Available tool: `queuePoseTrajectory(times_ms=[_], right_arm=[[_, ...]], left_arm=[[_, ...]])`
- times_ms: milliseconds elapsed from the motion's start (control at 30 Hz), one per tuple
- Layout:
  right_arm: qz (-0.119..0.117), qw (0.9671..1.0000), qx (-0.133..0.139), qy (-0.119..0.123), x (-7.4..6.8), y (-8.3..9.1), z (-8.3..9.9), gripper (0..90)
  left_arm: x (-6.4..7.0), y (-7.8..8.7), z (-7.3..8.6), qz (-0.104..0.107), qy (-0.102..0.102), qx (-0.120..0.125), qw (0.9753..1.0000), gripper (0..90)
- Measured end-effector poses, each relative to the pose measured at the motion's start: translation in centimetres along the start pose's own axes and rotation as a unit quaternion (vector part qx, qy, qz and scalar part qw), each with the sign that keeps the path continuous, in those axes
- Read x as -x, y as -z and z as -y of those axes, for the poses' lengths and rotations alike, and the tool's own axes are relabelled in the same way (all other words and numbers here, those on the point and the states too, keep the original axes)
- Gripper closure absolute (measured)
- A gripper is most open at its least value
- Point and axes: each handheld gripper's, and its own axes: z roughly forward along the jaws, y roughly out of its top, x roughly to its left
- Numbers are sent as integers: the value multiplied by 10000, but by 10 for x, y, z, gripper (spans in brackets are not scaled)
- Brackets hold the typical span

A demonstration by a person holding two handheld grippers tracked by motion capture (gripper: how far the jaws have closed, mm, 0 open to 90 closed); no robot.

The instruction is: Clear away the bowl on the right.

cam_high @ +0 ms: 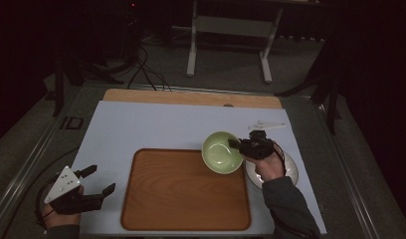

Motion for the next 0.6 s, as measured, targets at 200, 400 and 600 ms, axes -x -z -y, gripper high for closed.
queuePoseTrajectory(times_ms=[200,400,600], right_arm=[[-27,9999,-102,78,-5,-5,1,826],[-31,9997,-179,133,-8,-11,5,826],[-65,9995,-249,169,-10,-17,9,826]], left_arm=[[0,0,0,1,5,11,10000,151],[0,0,0,3,2,7,10000,151],[0,0,0,-1,6,9,10000,151]])
